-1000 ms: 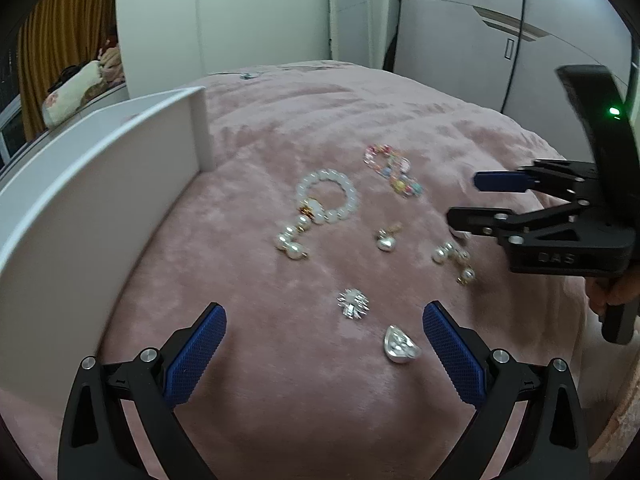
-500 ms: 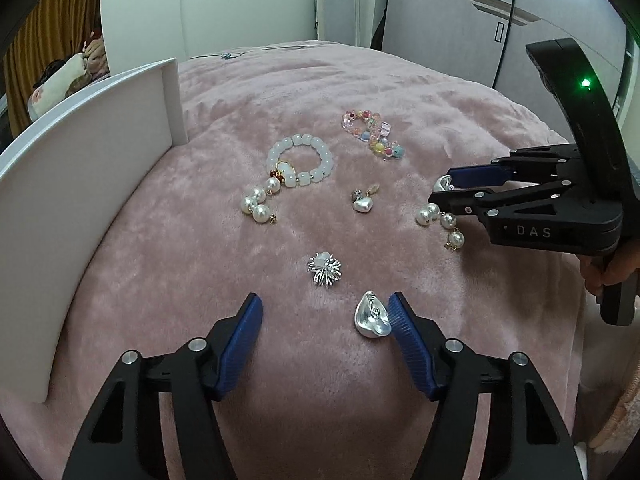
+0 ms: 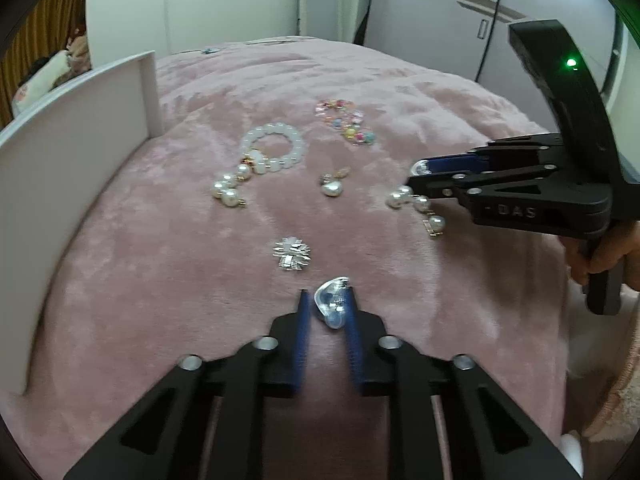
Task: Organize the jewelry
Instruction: 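Lower the right tool and grasp the silver heart pendant, then carry the heart pendant with the right tool into the white box and release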
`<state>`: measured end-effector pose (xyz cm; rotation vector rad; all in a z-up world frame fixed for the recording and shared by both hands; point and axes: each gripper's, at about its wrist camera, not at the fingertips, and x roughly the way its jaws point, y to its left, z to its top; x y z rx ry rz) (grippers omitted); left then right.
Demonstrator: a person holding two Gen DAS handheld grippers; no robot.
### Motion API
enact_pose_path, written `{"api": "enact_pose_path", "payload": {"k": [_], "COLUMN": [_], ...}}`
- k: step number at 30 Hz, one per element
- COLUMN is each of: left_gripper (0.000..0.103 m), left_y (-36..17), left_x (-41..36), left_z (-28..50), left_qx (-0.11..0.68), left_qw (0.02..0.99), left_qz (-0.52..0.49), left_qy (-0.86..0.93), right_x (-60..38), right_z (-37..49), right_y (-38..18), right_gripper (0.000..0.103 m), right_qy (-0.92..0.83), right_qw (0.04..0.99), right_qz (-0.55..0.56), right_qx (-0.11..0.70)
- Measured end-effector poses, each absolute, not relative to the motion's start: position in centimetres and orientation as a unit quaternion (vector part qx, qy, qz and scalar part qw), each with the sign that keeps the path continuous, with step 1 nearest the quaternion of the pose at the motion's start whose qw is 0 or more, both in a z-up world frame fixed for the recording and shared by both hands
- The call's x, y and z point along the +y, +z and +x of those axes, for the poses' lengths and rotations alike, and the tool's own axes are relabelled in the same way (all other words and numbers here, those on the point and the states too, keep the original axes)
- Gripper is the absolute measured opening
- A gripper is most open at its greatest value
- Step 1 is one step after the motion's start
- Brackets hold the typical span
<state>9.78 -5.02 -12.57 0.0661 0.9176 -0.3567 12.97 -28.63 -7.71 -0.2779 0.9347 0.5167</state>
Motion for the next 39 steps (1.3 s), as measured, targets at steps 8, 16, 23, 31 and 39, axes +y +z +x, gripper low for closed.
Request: {"api": "enact_pose_path", "payload": {"k": [8,16,23,31,39], "left_gripper": [0.02,0.02,0.02,0.02,0.02], "left_y": [-12.4,-9.9,-5.8,0.6,2.9], "left_x": [-4.4,-3.9,-1.9,3.8,12.7], "left_z": [9.9,9.8,10.5,11.7,14.0], "left_qx": [0.442,0.415,0.384,0.344,0.345], "left_qw": [0.879,0.893,0.91,0.934,0.939], "left_qz": [-0.001,0.002,0.005,0.018,0.0], "left_qy": [-0.178,-0.176,-0.156,-0.096,-0.017], "right_x": [-28.8,-28.5,-26.8,-21.4,-12.2], "right_z": [12.9,12.7,12.9,15.1,18.5], "right_y": [-7.4,-5.8,-2.1,4.7,9.6], "right_gripper": [0.026,0.026,0.026,0.026,0.026], "right_qy": [0.248,0.253,0.269,0.32,0.366], "right_qw": [0.854,0.863,0.875,0.873,0.838], "right_qz": [-0.127,-0.12,-0.118,-0.107,-0.138], "right_qx": [0.439,0.42,0.385,0.351,0.38]}}
